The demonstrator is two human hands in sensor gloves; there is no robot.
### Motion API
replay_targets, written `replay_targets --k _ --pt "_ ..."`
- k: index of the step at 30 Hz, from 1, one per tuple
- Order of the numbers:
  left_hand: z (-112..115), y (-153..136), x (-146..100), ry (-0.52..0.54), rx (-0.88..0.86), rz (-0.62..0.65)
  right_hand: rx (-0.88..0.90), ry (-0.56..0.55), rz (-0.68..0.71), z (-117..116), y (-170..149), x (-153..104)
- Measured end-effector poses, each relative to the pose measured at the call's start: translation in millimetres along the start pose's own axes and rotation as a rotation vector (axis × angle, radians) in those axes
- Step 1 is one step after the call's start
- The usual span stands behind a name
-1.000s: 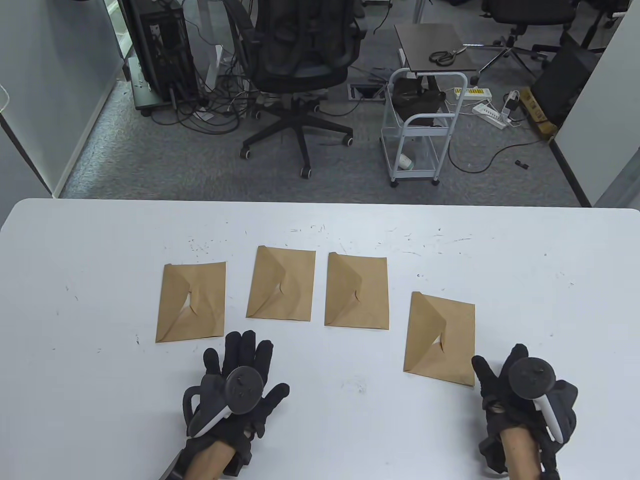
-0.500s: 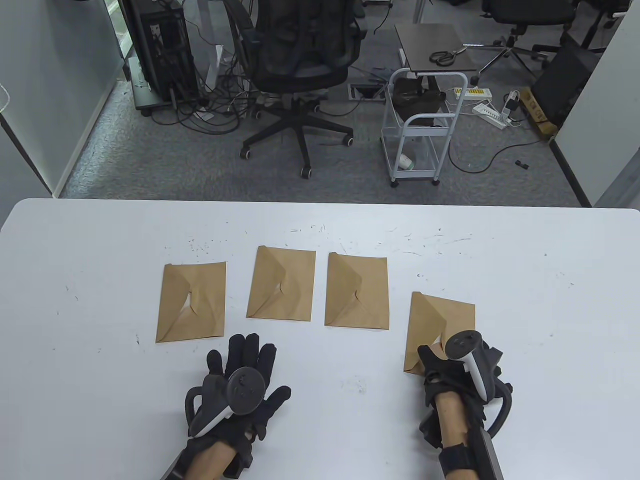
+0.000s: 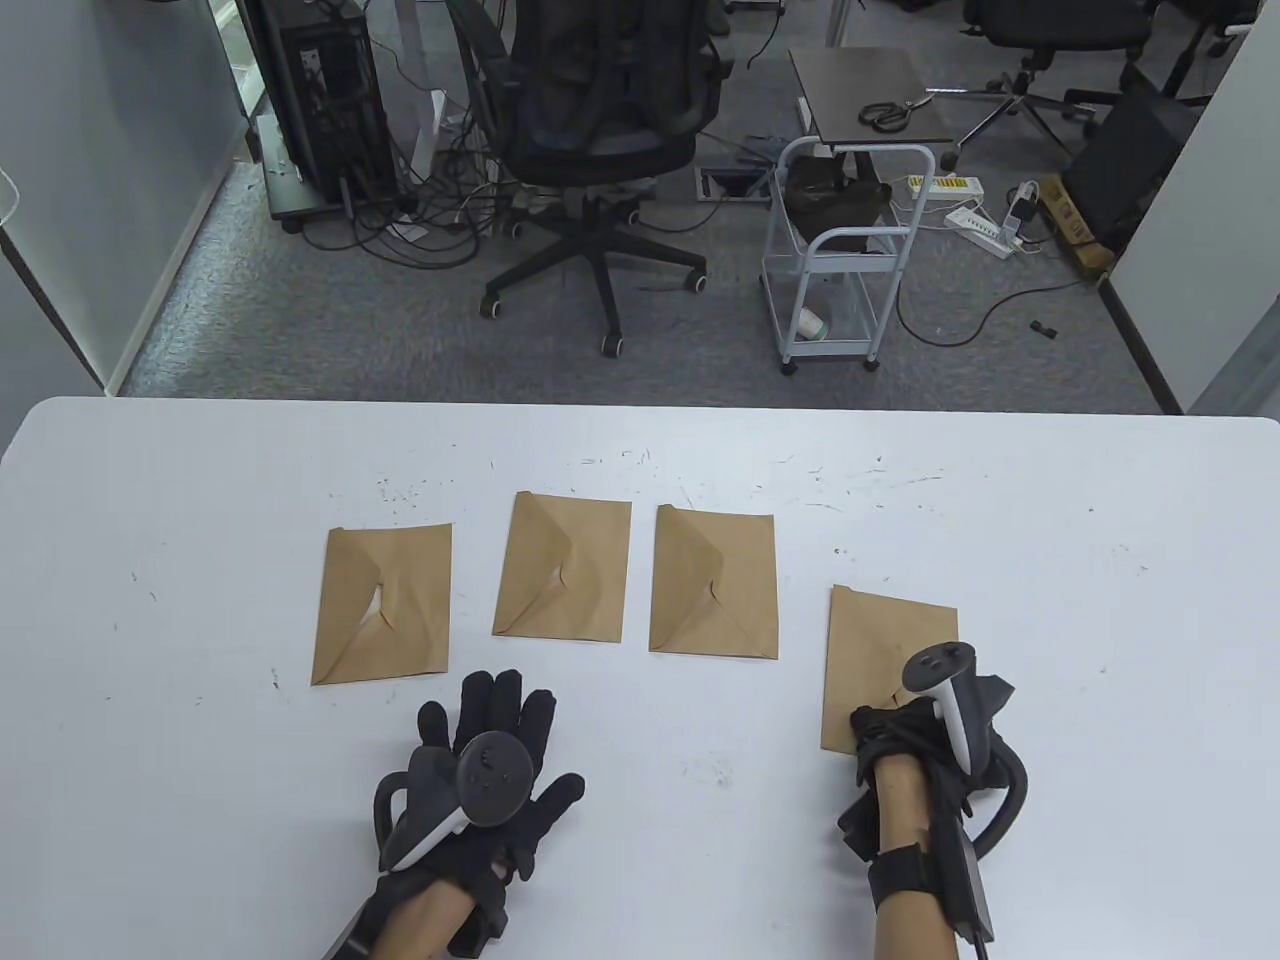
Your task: Pull paper from envelopes and stack
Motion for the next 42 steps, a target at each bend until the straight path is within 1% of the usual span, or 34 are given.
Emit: replay_targets --k 4,5,10,12,14,15,16,18,19,24,28,30,31,32,33,34,35,37,39,40,42 --pt "3 2 2 -0.021 0.001 0.004 -0.098 -0.089 0.074 5 10 -3" --pt "3 2 2 -0.023 0.001 0.006 -0.100 -0.086 0.074 5 10 -3" --pt "4 3 2 -0.034 0.006 0.015 0.005 -0.142 0.126 4 -1 -5" --pt "4 4 2 -0.039 0.008 0.016 0.048 -0.208 0.176 7 -4 -11" --pt "4 4 2 -0.038 0.008 0.019 0.123 -0.225 0.246 10 -9 -17" --pt "3 4 2 -0.031 0.003 0.021 0.192 -0.242 0.285 12 -11 -20" --pt "3 5 2 -0.026 0.001 0.024 0.274 -0.272 0.329 16 -14 -24" --pt "1 7 1 -0.017 0.005 0.030 0.363 -0.301 0.388 22 -18 -30" --pt "1 8 1 -0.014 0.007 0.032 0.415 -0.339 0.413 26 -20 -35" --pt "4 8 2 -0.026 -0.003 0.031 0.579 -0.410 0.560 43 -24 -56" --pt "5 8 2 -0.033 -0.012 0.031 0.675 -0.457 0.698 58 -22 -78" --pt "2 12 1 -0.020 -0.038 0.061 0.711 -0.494 0.757 66 -18 -91" --pt "1 16 1 -0.011 -0.057 0.080 0.709 -0.511 0.771 69 -16 -96" --pt "0 21 0 -0.002 -0.090 0.124 0.671 -0.559 0.787 72 -13 -105" --pt "-2 29 -1 0.021 -0.143 0.190 0.579 -0.640 0.776 73 -9 -112" --pt "-4 34 -2 0.040 -0.178 0.218 0.509 -0.694 0.770 73 -6 -116" --pt "-7 43 -5 0.065 -0.250 0.275 0.424 -0.764 0.789 70 1 -124" --pt "-11 61 -11 0.096 -0.388 0.395 0.373 -0.805 0.871 61 14 -136" --pt "-15 80 -18 0.132 -0.548 0.505 0.296 -0.830 0.974 50 30 -157" --pt "-16 86 -20 0.144 -0.604 0.543 0.252 -0.844 1.025 46 39 -170" --pt "-13 98 -22 0.129 -0.826 0.628 0.167 -0.893 1.129 38 57 -200"
Point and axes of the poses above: the tracker on the back of each hand, its own y axis roughly to the thumb side, its own x axis roughly from the wrist to the fingertips, z = x × y, the point moved 4 cm from there along x, roughly from the wrist to the fingertips, and after that the axes turned 11 degrees about z, right-handed, at the moved point
